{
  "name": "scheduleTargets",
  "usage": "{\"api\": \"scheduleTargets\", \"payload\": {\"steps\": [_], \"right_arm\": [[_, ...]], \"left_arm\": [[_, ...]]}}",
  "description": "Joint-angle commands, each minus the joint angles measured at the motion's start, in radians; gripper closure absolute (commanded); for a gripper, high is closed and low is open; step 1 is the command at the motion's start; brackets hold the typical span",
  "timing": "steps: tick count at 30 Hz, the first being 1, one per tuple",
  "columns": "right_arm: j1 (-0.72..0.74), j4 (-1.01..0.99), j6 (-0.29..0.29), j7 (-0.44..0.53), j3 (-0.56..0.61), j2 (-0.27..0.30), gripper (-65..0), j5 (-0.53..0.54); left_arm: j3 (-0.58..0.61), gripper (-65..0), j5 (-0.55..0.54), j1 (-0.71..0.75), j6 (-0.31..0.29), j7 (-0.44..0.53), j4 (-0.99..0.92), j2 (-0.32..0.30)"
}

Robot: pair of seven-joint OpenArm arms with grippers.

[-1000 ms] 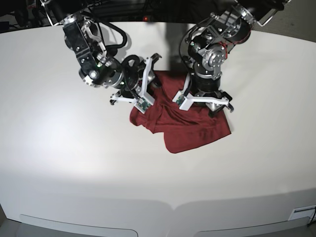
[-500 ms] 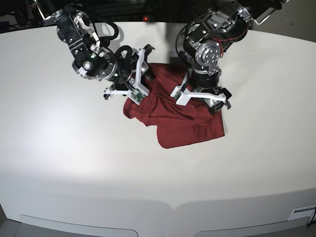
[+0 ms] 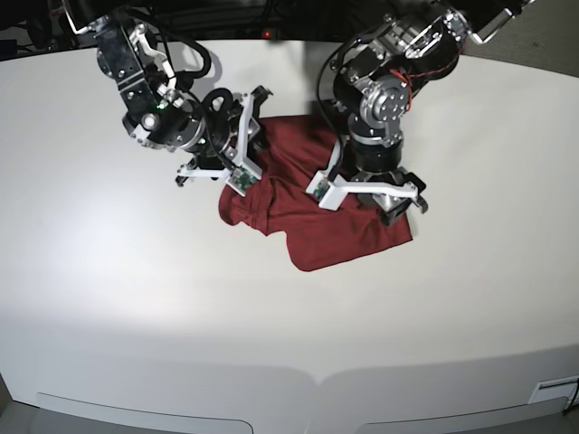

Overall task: Fold the T-shirt properly
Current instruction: 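Hold the bundle with both grippers and drag it toward the table center, then open both grippers and raise them away from the shirt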

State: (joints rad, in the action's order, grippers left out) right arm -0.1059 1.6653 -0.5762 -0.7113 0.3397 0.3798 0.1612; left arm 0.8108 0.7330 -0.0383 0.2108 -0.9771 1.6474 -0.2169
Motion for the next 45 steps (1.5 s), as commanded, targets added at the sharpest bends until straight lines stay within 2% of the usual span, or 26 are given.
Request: {"api": "scheduleTargets", "payload": {"steps": [1,13,17,20,24,27,29,32,36,40,42,45], "right_arm": [[0.006,0.037,0.010,0.006,-0.007,0.008,-19.7,0.006],[0.013,0.156,0.017,0.036,-0.007,0.008,-19.7,0.006],[0.067,0.158,0.052,0.038,-0.007,-0.002,-19.7,0.002],[0.122,0.167,0.072,0.038,-0.007,-0.006,-19.7,0.000],[0.199,0.195,0.207,0.014,-0.044,-0.006,-19.7,-0.028],[0.222,0.236,0.221,-0.059,-0.115,-0.006,-19.7,-0.027],[0.212,0.284,0.217,-0.129,-0.166,-0.005,-19.7,-0.028],[0.154,0.387,0.206,-0.230,-0.249,0.005,-19.7,-0.028],[-0.008,0.506,0.190,-0.243,-0.364,0.022,-19.7,-0.028],[-0.172,0.598,0.174,-0.291,-0.475,0.022,-19.7,-0.027],[-0.253,0.640,0.150,-0.296,-0.528,0.021,-19.7,-0.027],[-0.370,0.691,0.142,-0.298,-0.594,0.021,-19.7,-0.027]], "left_arm": [[-0.003,-29.8,0.014,-0.014,0.013,0.006,0.040,-0.006],[-0.007,-29.8,-0.007,-0.034,0.013,0.053,0.076,-0.064],[-0.007,-29.8,-0.006,-0.048,0.019,0.061,0.077,-0.064],[-0.007,-29.8,0.032,-0.066,0.111,0.061,0.079,-0.064],[-0.007,-29.8,0.040,-0.095,0.212,0.058,0.130,-0.064],[-0.014,-29.8,-0.020,-0.100,0.227,0.040,0.209,-0.064],[-0.018,-29.8,-0.063,-0.097,0.227,-0.029,0.286,-0.064],[-0.018,-29.8,-0.031,-0.059,0.220,-0.088,0.417,-0.066],[-0.018,-29.8,-0.022,0.035,0.204,-0.089,0.552,-0.099],[-0.018,-29.8,0.030,0.129,0.204,-0.102,0.578,-0.155],[-0.018,-29.8,0.056,0.172,0.206,-0.114,0.578,-0.181],[-0.018,-29.8,0.057,0.229,0.209,-0.116,0.578,-0.212]]}}
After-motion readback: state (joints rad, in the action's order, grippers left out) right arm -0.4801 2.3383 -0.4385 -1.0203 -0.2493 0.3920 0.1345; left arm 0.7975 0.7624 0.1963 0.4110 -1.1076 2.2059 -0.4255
